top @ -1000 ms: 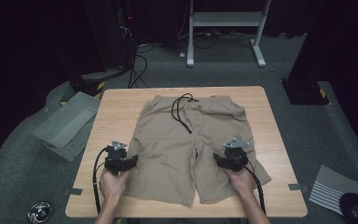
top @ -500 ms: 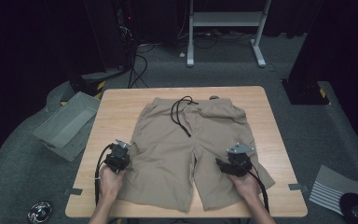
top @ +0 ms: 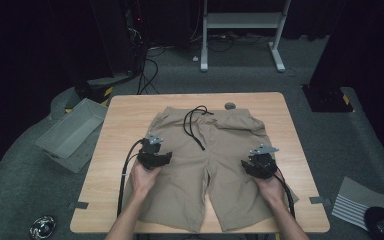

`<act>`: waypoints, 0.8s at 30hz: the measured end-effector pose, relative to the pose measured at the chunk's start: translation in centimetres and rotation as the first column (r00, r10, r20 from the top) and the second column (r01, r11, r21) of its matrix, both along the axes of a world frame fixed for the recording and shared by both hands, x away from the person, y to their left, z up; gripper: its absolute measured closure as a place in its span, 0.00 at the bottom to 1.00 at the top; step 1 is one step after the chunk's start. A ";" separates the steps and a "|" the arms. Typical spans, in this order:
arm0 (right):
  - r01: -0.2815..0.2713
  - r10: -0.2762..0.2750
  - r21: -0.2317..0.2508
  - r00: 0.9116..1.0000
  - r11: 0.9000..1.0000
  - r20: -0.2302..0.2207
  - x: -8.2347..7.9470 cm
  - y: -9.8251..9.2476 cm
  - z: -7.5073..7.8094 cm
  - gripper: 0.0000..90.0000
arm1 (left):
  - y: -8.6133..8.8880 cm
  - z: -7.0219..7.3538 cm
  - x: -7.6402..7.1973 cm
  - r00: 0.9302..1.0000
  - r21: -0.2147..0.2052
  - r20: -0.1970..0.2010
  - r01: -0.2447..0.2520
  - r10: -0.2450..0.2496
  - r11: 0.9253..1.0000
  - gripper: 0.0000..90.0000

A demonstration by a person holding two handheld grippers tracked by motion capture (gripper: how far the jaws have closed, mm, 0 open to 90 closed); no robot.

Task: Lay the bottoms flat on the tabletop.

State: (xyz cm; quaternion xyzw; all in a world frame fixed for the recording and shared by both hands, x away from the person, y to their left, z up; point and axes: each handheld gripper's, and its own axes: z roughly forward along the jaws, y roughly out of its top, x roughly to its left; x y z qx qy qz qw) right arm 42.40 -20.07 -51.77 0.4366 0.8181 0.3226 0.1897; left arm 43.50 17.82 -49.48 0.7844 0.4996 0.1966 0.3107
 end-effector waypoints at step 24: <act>0.043 -0.048 0.044 0.992 0.998 0.115 10.3 3.9 1.5 0.56 | 0.9 -3.5 -3.0 0.994 -0.045 0.096 -0.048 0.052 0.998 0.42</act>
